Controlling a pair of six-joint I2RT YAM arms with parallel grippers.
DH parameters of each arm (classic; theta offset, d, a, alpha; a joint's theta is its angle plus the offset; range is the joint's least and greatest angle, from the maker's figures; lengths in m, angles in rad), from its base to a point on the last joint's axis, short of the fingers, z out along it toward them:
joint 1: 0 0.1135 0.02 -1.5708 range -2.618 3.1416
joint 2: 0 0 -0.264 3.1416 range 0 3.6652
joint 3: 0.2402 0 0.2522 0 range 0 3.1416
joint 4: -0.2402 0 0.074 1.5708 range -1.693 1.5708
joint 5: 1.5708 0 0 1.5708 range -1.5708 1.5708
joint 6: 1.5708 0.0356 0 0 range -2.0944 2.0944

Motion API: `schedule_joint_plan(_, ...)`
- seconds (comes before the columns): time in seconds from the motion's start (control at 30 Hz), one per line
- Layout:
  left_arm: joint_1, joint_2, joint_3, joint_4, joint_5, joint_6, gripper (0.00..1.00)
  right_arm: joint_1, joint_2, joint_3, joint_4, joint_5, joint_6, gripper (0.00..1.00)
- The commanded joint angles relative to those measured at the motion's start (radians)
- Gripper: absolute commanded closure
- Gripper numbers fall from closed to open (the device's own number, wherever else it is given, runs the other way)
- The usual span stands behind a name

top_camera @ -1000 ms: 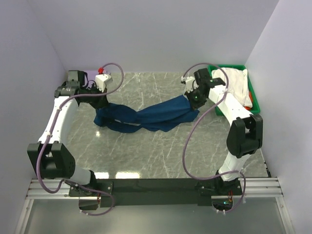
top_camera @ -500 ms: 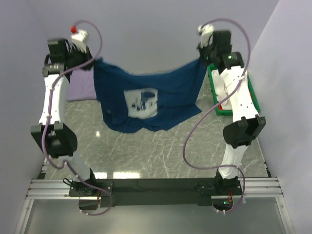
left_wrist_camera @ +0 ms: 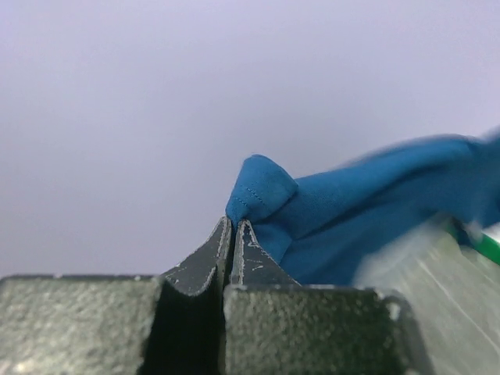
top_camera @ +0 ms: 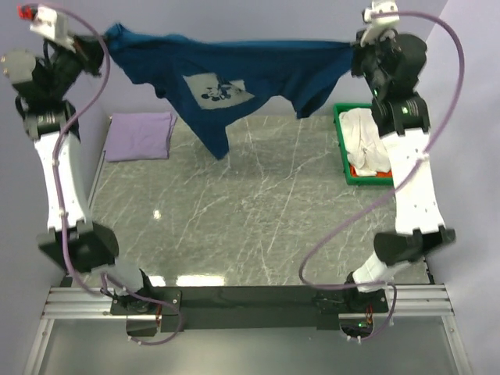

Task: Fold and stack the t-shirts
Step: Flatten the tshirt out

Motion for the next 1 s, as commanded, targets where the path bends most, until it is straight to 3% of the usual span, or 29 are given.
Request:
schedule_joint_plan(0.0,0.013,-0.186,-0.195,0.009,0.179,0.160,0.99,-0.018,-0.140,-0.196,0.069,-0.035,-0.065,1.00)
schedule_joint_plan(0.07,0.013,-0.316,-0.377,-0.233,0.231,0.323,0.99,-0.013,-0.215,-0.370,0.017,-0.080,-0.119,1.00)
schedule_joint_plan(0.1,0.013,-0.357,-0.431,-0.339,0.246,0.526,0.99,-0.013,-0.241,-0.436,0.006,-0.097,-0.137,1.00)
schedule_joint_plan(0.13,0.011,-0.434,-0.524,-0.615,0.254,0.649,0.99,-0.012,-0.298,-0.577,-0.002,-0.114,-0.168,1.00)
schedule_joint_plan(0.17,0.013,-0.472,-0.577,-0.730,0.245,0.759,0.99,-0.010,-0.327,-0.650,-0.032,-0.132,-0.191,1.00)
schedule_joint_plan(0.2,0.013,-0.509,-0.669,-0.880,0.234,1.013,1.00,-0.007,-0.358,-0.722,-0.048,-0.145,-0.219,1.00)
schedule_joint_plan(0.27,0.013,-0.601,-0.766,-1.191,0.164,1.239,1.00,0.005,-0.447,-0.918,-0.107,-0.174,-0.291,1.00)
schedule_joint_plan(0.33,0.011,-0.658,-0.902,-1.278,0.106,1.364,0.99,0.033,-0.513,-1.077,-0.163,-0.186,-0.358,1.00)
schedule_joint_plan(0.4,0.013,-0.672,-0.970,-1.404,0.026,1.486,0.91,0.100,-0.545,-1.159,-0.259,-0.180,-0.406,1.00)
schedule_joint_plan(0.43,0.013,-0.680,-1.013,-1.412,0.004,1.484,0.80,0.126,-0.567,-1.222,-0.276,-0.157,-0.423,0.91)
schedule_joint_plan(0.47,0.013,-0.683,-1.025,-1.401,-0.010,1.461,0.48,0.145,-0.574,-1.238,-0.302,-0.137,-0.423,0.81)
schedule_joint_plan(0.5,0.013,-0.685,-1.031,-1.383,-0.035,1.433,0.25,0.154,-0.579,-1.244,-0.313,-0.145,-0.423,0.64)
schedule_joint_plan(0.53,0.011,-0.678,-1.028,-1.378,-0.043,1.427,0.22,0.155,-0.582,-1.230,-0.320,-0.151,-0.406,0.41)
schedule_joint_plan(0.6,0.011,-0.663,-1.007,-1.336,-0.047,1.381,0.21,0.155,-0.564,-1.200,-0.338,-0.168,-0.394,0.34)
schedule_joint_plan(0.77,0.000,-0.522,-0.953,-1.227,0.023,1.263,0.25,0.154,-0.360,-1.077,-0.332,-0.174,-0.302,0.39)
schedule_joint_plan(0.8,-0.009,-0.499,-0.949,-1.184,0.015,1.164,0.27,0.154,-0.282,-1.039,-0.336,-0.180,-0.274,0.40)
schedule_joint_plan(0.83,-0.039,-0.455,-0.949,-1.065,-0.034,1.092,0.31,0.152,-0.242,-1.020,-0.344,-0.192,-0.262,0.46)
schedule_joint_plan(0.97,-0.110,-0.335,-0.947,-0.911,-0.138,0.926,0.42,0.152,-0.062,-0.928,-0.392,-0.206,-0.197,0.55)
